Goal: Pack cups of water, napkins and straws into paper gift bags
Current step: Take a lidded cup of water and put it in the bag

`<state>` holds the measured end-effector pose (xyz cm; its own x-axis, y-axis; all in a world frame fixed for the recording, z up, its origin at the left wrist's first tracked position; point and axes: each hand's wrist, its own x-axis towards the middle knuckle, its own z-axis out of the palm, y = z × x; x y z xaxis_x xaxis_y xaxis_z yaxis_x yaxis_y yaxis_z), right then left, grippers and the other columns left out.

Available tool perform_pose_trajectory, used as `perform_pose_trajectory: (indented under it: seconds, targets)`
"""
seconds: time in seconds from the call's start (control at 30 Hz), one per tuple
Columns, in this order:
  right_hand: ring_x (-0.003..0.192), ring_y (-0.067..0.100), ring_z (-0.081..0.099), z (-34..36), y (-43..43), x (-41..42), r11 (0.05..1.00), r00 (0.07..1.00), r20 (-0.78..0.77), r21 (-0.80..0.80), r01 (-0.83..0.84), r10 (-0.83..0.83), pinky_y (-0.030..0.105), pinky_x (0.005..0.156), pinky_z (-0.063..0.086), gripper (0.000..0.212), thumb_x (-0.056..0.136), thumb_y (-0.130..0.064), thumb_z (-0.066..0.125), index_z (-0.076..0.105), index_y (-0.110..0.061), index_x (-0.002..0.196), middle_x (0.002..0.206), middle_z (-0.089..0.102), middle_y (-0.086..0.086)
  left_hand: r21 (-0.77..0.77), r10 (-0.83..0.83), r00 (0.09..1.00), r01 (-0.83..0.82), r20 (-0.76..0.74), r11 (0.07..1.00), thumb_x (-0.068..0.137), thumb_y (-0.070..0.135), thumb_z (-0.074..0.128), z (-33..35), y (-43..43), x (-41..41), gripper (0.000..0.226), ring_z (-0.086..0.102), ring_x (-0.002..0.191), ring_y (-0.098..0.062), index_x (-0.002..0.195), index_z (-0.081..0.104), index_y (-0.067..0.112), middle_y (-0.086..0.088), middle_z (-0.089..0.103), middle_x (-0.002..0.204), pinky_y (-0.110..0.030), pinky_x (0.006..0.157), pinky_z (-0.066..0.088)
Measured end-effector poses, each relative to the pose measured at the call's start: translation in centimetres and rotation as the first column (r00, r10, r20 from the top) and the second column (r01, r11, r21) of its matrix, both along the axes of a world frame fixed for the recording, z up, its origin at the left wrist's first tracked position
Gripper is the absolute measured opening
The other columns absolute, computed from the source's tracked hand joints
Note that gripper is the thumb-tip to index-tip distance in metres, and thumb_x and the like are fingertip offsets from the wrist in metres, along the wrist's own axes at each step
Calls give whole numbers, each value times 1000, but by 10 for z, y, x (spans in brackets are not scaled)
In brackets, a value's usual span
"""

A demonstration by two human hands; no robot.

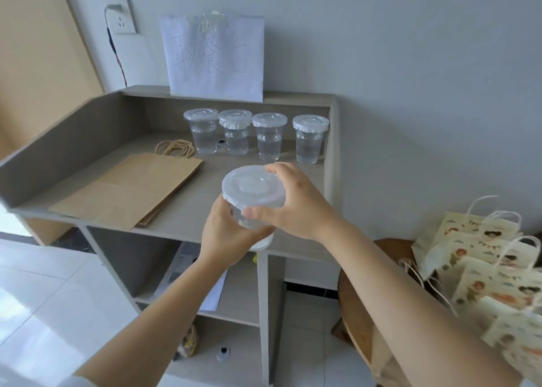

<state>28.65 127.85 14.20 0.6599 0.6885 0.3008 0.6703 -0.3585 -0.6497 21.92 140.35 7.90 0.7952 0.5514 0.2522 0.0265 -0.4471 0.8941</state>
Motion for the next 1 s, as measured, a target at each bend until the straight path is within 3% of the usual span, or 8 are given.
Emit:
perform_pose_trajectory:
  seconds: [0.23, 0.43, 0.63, 0.77, 0.83, 0.87, 0.93, 1.0]
  targets:
    - [132, 3, 22, -14, -117, -59, 970, 995, -78, -229, -79, 63, 21, 98, 25, 96, 70, -44, 77, 20, -33, 146, 147, 23, -18, 132, -177, 978, 191, -109, 973, 50, 45, 84, -35, -90, -65, 79, 58, 101, -3, 120, 48, 37, 18, 57, 111, -29, 82, 52]
    - [129, -3, 15, -54, -196, -68, 949, 972, -222, -316, 5, -79, 21, 102, 24, 99, 68, -37, 80, 17, -39, 145, 142, 19, -19, 91, -425, 883, 449, -201, 889, 48, 50, 77, -66, -170, -56, 71, 57, 102, 0, 105, 38, 67, 17, 57, 113, -30, 83, 53]
    - [129, 2, 21, -87, -254, -48, 933, 927, -248, -297, 204, -282, 23, 105, 26, 96, 66, -37, 81, 26, -36, 143, 136, 23, -19, 94, -580, 761, 626, -292, 774, 59, 34, 87, -93, -223, -11, 85, 52, 112, -5, 131, 44, 32, 13, 54, 122, -25, 90, 47]
    - [122, -1, 22, -107, -280, -23, 909, 882, -270, -274, 315, -387, 22, 101, 25, 101, 65, -35, 82, 21, -34, 145, 127, 24, -21, 76, -712, 611, 775, -347, 628, 64, 29, 85, -105, -242, 35, 84, 47, 114, 5, 132, 38, 38, 25, 49, 123, -13, 96, 40]
    - [120, -3, 21, -114, -294, -8, 896, 866, -267, -266, 356, -423, 20, 98, 25, 102, 64, -34, 82, 21, -35, 145, 122, 25, -26, -1, -745, 513, 823, -426, 568, 71, 21, 79, -119, -247, 61, 65, 50, 103, 7, 125, 44, 35, 26, 51, 114, -7, 89, 40]
    - [119, -4, 22, -117, -301, 0, 890, 858, -265, -258, 376, -440, 20, 97, 26, 101, 64, -34, 83, 22, -36, 144, 119, 25, -31, -16, -742, 493, 829, -454, 560, 76, 15, 72, -127, -252, 74, 48, 54, 98, -2, 118, 52, 26, 17, 58, 110, -14, 85, 46]
    - [120, -3, 24, -119, -314, 17, 873, 836, -265, -244, 423, -480, 21, 94, 29, 100, 61, -36, 85, 24, -40, 141, 119, 22, -39, -30, -701, 520, 793, -489, 609, 85, 6, 56, -144, -266, 96, 23, 57, 87, -12, 104, 60, 17, 6, 62, 96, -24, 76, 49]
    - [120, -2, 26, -120, -324, 31, 854, 825, -235, -228, 467, -514, 18, 91, 30, 98, 55, -44, 81, 26, -44, 135, 119, 23, -40, -18, -604, 591, 706, -534, 708, 90, 7, 46, -156, -284, 113, 19, 54, 78, -14, 91, 61, 18, 4, 60, 85, -26, 67, 46]
